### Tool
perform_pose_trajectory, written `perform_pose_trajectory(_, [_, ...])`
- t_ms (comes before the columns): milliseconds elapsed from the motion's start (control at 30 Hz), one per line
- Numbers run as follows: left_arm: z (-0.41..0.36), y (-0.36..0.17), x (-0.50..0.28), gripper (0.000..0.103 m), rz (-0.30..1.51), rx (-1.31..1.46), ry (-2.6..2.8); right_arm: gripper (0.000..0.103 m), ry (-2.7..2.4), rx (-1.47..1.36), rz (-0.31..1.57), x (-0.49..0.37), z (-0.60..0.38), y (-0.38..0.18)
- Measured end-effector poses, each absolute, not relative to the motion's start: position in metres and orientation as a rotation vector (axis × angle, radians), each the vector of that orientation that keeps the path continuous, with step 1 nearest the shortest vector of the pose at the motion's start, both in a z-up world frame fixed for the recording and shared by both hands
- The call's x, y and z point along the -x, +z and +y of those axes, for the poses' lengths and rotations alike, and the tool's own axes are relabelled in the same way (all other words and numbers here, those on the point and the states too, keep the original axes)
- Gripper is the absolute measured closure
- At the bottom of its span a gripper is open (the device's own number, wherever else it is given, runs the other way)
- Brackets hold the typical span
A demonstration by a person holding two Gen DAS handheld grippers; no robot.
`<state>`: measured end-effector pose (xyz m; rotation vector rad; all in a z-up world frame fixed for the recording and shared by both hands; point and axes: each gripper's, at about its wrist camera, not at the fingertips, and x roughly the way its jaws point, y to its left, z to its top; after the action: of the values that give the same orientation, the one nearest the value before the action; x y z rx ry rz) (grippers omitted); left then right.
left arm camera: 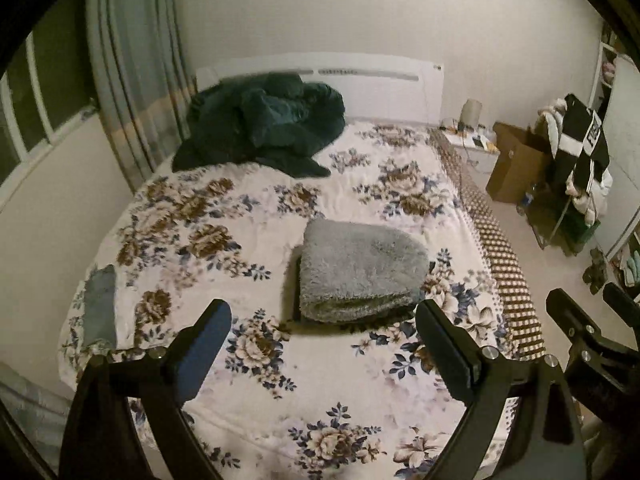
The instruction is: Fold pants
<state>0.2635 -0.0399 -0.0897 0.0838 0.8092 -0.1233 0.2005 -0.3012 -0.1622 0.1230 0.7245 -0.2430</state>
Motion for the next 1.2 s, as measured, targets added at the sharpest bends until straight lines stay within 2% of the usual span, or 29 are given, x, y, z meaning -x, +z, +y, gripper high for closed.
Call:
perform_pose_trajectory(433, [-0.034, -0.045, -0.198, 0.009, 0.746, -0.044, -0.093, 0.001, -0.191, -0.109, 0.64, -0.083, -0.284, -0.069])
perform_pose_trajectory(1200, [-0.013, -0.031, -0.183, 0.009, 0.73, -0.064, -0.097, 0.001, -0.223, -0.122, 0.652, -0.065, -0.269, -0.04])
